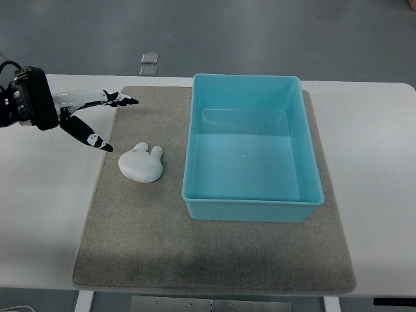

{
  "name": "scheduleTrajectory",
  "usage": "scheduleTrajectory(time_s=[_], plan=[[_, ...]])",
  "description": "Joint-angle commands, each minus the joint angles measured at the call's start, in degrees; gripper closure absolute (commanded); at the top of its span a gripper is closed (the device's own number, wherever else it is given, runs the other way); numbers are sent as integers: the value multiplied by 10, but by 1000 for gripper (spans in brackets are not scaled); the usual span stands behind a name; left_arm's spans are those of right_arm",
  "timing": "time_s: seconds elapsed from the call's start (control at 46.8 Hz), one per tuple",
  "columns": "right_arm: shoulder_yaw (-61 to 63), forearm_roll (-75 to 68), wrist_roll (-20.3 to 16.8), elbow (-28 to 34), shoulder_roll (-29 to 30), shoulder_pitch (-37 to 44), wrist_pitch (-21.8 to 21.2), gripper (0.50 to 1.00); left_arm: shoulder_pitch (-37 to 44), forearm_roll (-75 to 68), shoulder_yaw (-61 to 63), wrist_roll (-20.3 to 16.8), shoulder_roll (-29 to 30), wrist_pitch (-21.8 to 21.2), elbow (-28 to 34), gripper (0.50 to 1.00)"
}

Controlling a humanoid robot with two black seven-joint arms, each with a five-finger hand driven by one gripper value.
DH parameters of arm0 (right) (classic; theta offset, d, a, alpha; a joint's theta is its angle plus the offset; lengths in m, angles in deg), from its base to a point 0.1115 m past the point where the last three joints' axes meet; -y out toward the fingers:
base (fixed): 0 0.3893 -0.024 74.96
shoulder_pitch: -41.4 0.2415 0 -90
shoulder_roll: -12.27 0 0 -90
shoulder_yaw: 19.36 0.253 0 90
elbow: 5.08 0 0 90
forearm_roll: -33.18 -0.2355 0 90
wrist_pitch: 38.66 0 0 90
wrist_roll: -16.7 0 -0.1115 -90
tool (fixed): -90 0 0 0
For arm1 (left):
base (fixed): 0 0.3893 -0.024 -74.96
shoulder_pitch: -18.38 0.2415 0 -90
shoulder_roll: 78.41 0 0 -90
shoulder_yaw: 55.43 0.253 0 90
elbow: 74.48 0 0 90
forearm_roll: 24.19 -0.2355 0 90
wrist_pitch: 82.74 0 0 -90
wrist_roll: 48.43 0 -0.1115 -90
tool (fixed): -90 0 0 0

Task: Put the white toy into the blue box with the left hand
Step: 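Move the open left hand down toward the white rabbit toy, then close the left hand fingers around the white rabbit toy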

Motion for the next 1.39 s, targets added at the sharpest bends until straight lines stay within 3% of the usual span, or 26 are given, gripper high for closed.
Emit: scheduleTrajectory(time_s=[0.0,0.406,0.577,1.368], plan=[[0,0,0,0,0,0,0,564,13,-16,3,0,8,-7,-27,512],[0,0,0,0,0,0,0,564,46,-71,5,0,16,-18,-79,514],[0,0,0,0,0,0,0,564,65,-97,7,-1,10,-64,-84,516],[0,0,0,0,0,0,0,564,67,-150,17,1,-38,-78,-81,521]])
